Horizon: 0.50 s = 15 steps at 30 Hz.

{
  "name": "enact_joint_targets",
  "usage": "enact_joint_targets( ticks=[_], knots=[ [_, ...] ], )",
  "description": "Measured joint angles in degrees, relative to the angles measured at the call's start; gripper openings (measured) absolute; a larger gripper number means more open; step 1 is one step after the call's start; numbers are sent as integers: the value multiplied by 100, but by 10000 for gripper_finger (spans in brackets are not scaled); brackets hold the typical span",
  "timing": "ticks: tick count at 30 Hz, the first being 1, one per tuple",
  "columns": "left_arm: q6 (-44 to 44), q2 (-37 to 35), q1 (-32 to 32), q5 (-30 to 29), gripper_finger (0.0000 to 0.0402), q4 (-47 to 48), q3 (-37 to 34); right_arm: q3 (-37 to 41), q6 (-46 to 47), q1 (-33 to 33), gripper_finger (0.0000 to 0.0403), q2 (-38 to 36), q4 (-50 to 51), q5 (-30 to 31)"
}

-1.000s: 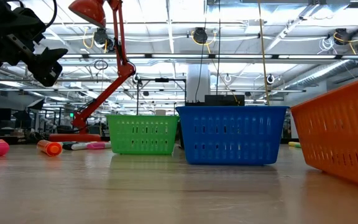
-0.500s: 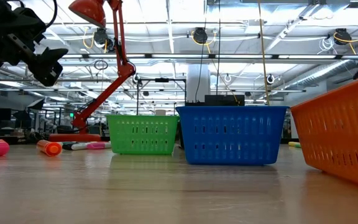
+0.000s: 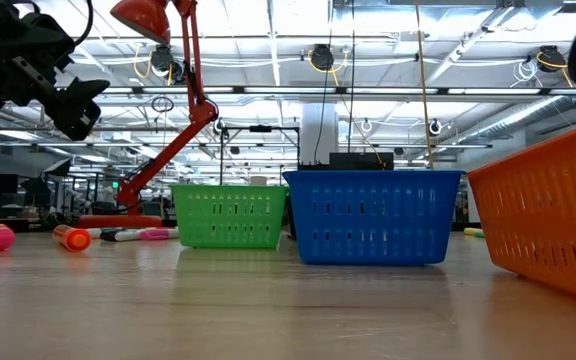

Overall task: Pick & Place Markers
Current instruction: Put the right green marker pen into the orange basket

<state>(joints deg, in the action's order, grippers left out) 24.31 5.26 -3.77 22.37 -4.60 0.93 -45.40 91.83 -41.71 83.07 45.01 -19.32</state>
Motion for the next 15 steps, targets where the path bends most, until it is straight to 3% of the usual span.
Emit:
enact_joint_targets(
  ticks=[4,9,15],
  knots=[
    [1,0,0,0,273,2,0,-810,-459,0,1,642,421,-492],
    [4,0,0,0,274,4,0,-1913,-1515,0,0,1511,1622,-453],
    [-1,0,0,0,274,4,0,-1966,-2743,0,0,2427,3561,5]
  ],
)
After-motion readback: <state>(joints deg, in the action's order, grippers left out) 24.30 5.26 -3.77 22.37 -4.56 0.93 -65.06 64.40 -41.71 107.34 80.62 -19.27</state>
